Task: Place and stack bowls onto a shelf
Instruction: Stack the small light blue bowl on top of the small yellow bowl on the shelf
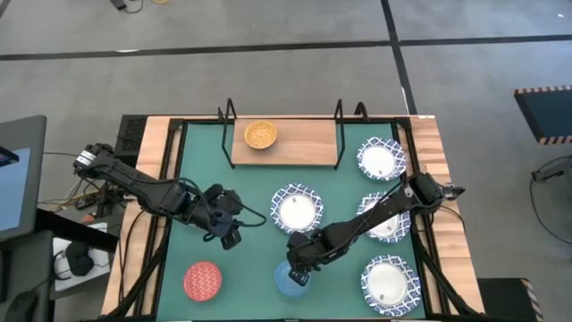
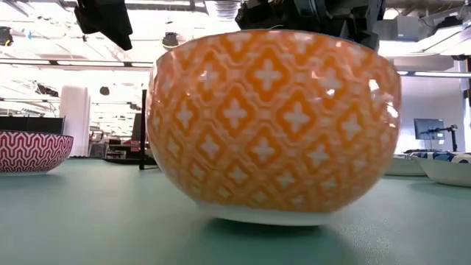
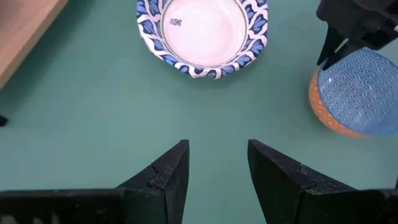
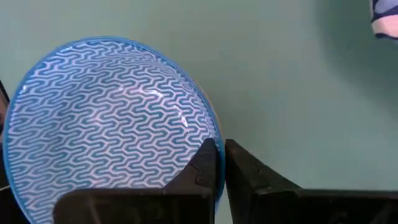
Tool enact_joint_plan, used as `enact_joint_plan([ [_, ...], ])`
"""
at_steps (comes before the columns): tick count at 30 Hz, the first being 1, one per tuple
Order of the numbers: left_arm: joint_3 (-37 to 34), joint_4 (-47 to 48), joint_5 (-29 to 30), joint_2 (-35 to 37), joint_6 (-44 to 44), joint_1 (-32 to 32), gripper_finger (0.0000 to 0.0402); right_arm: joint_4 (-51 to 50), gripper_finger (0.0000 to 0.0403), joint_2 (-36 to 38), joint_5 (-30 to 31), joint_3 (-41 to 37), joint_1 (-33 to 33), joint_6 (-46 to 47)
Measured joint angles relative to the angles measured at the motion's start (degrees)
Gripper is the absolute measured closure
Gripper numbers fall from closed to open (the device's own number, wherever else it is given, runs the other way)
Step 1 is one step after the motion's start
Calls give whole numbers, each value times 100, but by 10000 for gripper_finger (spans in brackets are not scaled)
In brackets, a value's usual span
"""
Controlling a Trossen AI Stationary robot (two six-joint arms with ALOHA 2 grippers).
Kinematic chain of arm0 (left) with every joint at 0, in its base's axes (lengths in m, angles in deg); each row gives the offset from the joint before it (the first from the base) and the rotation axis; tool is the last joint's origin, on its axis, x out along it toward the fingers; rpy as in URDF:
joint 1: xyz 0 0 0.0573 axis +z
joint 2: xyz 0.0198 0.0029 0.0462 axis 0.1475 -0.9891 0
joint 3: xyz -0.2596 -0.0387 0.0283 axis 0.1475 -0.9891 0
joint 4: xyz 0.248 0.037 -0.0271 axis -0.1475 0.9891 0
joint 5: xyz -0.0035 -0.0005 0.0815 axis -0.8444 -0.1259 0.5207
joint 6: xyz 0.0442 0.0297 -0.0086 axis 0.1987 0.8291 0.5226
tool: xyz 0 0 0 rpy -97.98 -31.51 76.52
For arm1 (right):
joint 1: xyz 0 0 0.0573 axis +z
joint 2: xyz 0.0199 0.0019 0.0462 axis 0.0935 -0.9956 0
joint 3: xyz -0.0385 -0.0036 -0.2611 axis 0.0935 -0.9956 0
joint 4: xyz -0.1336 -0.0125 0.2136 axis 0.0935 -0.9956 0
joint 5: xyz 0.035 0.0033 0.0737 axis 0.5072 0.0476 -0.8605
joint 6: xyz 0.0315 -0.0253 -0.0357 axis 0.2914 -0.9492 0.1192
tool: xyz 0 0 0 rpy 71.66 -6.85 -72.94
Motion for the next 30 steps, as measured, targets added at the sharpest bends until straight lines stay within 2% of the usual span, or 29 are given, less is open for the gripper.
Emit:
enact_joint_plan([
  [4, 0, -40, 126, 0, 143, -61, 255, -97, 368, 112, 494, 0, 14, 202],
  [9, 0, -385, 214, 0, 554, -16, 255, -597, 368, 553, 1515, 2, 62, 588],
  [13, 0, -935, 248, 0, 905, 100, 255, -1168, 368, 973, 2464, 9, 62, 778],
  [18, 0, -1779, 694, 0, 1471, 278, 255, -1419, 368, 1374, 3403, 9, -7, 575],
  [22, 0, -2334, 864, 0, 1917, 490, 255, -1383, 368, 1475, 3731, 9, -152, 366],
  [30, 0, -2940, 474, -28, 2237, 910, 255, -1078, 368, 1491, 3987, 55, -505, -71],
])
